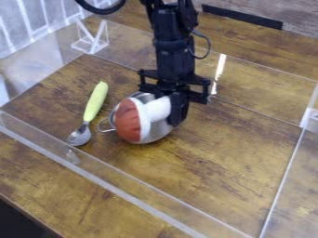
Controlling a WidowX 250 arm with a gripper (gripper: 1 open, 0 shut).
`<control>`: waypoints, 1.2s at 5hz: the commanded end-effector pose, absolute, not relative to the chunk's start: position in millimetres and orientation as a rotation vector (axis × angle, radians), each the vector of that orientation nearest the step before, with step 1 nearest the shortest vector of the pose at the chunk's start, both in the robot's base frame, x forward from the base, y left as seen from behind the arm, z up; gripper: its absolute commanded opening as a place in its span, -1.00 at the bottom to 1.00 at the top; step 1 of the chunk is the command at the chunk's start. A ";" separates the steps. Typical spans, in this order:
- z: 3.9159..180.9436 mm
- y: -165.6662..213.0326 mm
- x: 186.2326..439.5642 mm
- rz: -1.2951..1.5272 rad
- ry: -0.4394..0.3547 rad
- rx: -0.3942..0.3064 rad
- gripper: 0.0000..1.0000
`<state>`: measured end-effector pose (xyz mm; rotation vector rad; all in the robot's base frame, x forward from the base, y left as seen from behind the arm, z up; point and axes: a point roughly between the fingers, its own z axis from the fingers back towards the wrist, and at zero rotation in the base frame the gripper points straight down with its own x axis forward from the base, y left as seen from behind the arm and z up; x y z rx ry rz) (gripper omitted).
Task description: Remove the mushroom from the silver pot and put it on the table
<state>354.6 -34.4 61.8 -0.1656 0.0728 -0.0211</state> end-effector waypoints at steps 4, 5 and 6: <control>147.1 -79.4 373.6 -0.106 -0.071 -0.216 -1.00; 142.5 -100.3 381.3 -0.175 -0.058 -0.226 -1.00; 132.1 -115.6 388.8 -0.229 -0.040 -0.232 -1.00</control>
